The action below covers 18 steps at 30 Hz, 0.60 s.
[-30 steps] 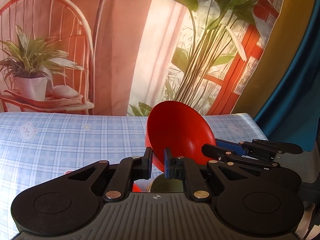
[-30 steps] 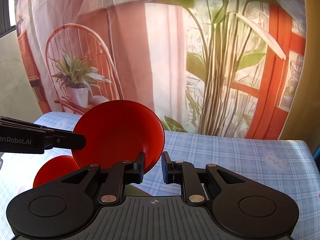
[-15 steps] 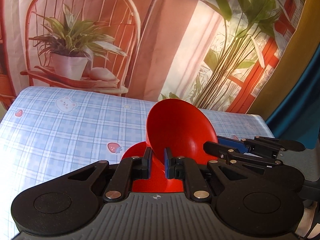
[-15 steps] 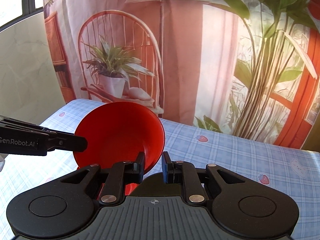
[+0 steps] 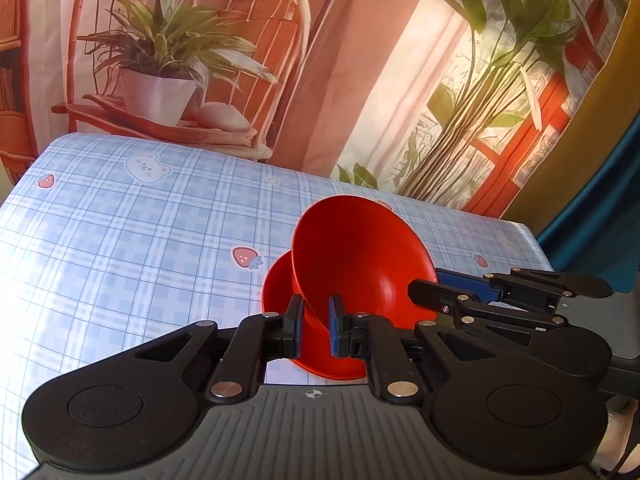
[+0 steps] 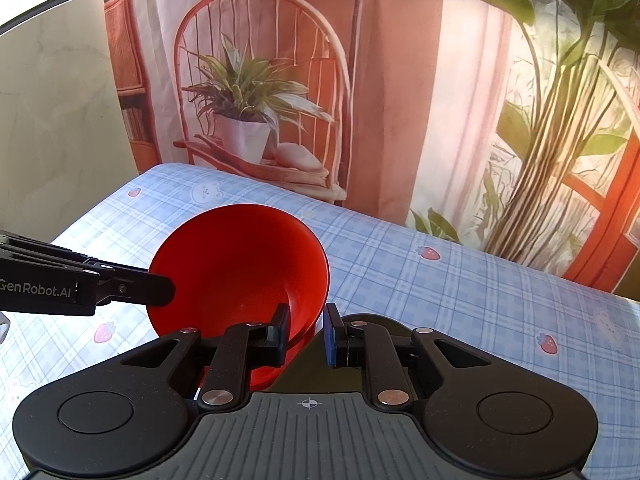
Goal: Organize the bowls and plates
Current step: 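Carry the held red bowls with both tools toward the plate stack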
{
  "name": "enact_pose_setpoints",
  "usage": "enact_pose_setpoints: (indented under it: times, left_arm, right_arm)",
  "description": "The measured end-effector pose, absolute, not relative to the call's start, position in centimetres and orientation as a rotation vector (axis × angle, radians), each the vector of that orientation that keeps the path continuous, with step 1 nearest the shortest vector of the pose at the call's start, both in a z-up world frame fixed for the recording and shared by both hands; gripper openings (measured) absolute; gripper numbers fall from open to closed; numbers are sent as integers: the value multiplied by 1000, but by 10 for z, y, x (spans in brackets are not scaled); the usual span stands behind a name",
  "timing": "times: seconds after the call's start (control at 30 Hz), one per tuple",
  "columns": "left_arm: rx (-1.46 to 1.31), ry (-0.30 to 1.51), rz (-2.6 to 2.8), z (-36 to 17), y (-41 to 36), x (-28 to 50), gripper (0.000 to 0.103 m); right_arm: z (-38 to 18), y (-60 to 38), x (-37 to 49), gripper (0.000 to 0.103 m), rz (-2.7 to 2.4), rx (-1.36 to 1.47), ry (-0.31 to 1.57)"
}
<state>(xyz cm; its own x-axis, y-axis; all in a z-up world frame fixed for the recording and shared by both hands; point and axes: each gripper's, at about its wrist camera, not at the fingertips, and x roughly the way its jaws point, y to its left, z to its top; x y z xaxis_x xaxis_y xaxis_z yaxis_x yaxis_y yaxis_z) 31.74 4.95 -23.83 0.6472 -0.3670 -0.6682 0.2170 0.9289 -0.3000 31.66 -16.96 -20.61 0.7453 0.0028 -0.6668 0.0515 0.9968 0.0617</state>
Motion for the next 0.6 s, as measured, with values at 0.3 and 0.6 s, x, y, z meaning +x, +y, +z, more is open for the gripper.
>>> enact_pose_setpoints:
  times: [0.3, 0.6]
  left_arm:
    - [-204, 805, -331, -242, 53, 314, 14]
    - [-212, 815, -324, -246, 57, 312, 14]
  right_arm:
    - [-211, -165, 319, 16, -23, 62, 751]
    - [-210, -158, 320, 16, -14, 40, 761]
